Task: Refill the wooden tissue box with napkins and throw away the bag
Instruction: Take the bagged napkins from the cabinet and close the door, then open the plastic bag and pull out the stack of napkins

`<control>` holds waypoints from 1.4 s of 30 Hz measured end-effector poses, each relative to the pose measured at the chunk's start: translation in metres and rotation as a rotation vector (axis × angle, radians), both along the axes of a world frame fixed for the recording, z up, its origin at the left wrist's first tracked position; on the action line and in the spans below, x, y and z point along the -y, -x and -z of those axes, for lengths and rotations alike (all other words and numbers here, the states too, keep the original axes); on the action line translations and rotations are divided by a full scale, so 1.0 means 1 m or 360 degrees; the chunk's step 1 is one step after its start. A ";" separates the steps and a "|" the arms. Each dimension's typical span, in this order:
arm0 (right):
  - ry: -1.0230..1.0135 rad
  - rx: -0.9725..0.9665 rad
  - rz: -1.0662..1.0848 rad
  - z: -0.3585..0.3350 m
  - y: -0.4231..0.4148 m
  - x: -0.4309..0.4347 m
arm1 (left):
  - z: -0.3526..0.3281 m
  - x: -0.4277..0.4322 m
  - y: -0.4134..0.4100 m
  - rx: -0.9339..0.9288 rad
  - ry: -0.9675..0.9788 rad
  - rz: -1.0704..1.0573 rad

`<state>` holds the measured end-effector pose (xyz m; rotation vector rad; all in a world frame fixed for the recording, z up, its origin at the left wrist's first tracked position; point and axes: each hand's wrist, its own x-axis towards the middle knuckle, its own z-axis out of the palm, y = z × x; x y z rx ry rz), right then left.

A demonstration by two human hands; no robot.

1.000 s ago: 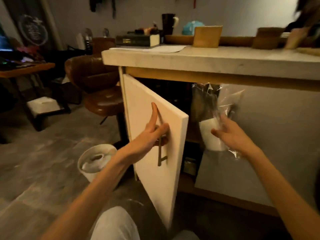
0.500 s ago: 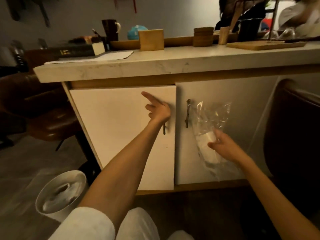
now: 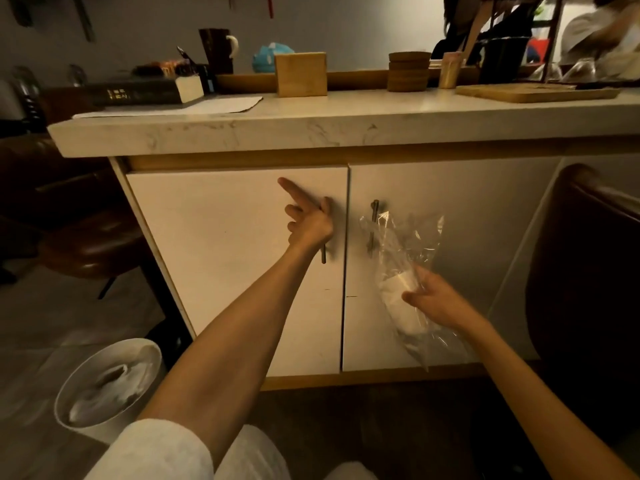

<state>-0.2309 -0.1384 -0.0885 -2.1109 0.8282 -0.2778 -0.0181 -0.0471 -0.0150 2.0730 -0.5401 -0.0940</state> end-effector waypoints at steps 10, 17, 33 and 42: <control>0.0014 0.0001 -0.0182 -0.014 -0.037 -0.032 | -0.100 -0.067 -0.023 0.1982 -0.0378 -0.0025; 0.0078 0.0321 -0.0365 -0.089 -0.016 -0.073 | -0.086 -0.045 -0.064 0.1808 -0.0410 0.0065; 0.1362 -0.0487 -0.0169 -0.354 -0.159 0.018 | -0.180 -0.079 -0.094 0.0791 -0.1015 0.0666; 0.1306 -0.1020 -0.0432 -0.306 -0.146 0.047 | -0.207 -0.071 -0.096 0.0289 -0.1507 0.0944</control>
